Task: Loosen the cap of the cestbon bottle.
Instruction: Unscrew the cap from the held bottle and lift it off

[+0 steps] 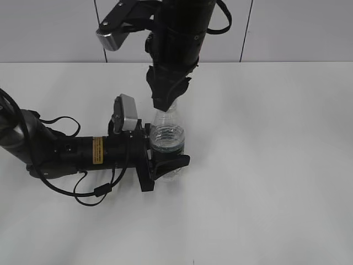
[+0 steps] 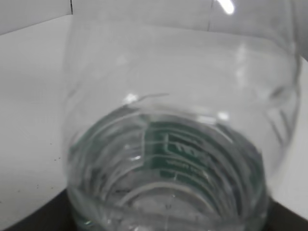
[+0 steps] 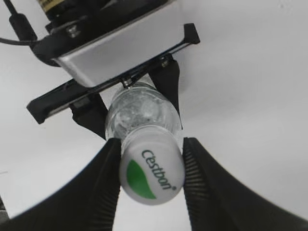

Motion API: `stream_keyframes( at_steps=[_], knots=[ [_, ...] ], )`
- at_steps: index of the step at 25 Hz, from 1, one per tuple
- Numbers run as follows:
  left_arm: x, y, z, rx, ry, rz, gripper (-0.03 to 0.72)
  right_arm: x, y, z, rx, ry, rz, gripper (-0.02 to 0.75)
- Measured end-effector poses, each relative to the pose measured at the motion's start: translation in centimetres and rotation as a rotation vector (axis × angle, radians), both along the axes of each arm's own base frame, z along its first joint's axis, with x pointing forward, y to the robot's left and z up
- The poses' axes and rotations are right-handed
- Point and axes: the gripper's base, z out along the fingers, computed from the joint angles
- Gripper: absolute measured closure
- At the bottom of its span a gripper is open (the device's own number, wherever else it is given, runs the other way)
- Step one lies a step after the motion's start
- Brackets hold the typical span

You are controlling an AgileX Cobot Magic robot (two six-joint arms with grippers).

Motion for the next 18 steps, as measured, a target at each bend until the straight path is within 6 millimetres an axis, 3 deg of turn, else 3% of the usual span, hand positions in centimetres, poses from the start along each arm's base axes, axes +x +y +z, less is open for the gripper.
stream_keyframes(
  at_steps=[8, 18],
  knots=[
    [-0.03, 0.00, -0.02, 0.002, -0.001, -0.003, 0.278, -0.04, 0.04, 0.05, -0.039, -0.072, 0.310, 0.443],
    [-0.03, 0.00, -0.02, 0.001, 0.002, -0.003, 0.278, -0.06, 0.02, 0.14, -0.075, -0.135, 0.561, 0.444]
  ],
)
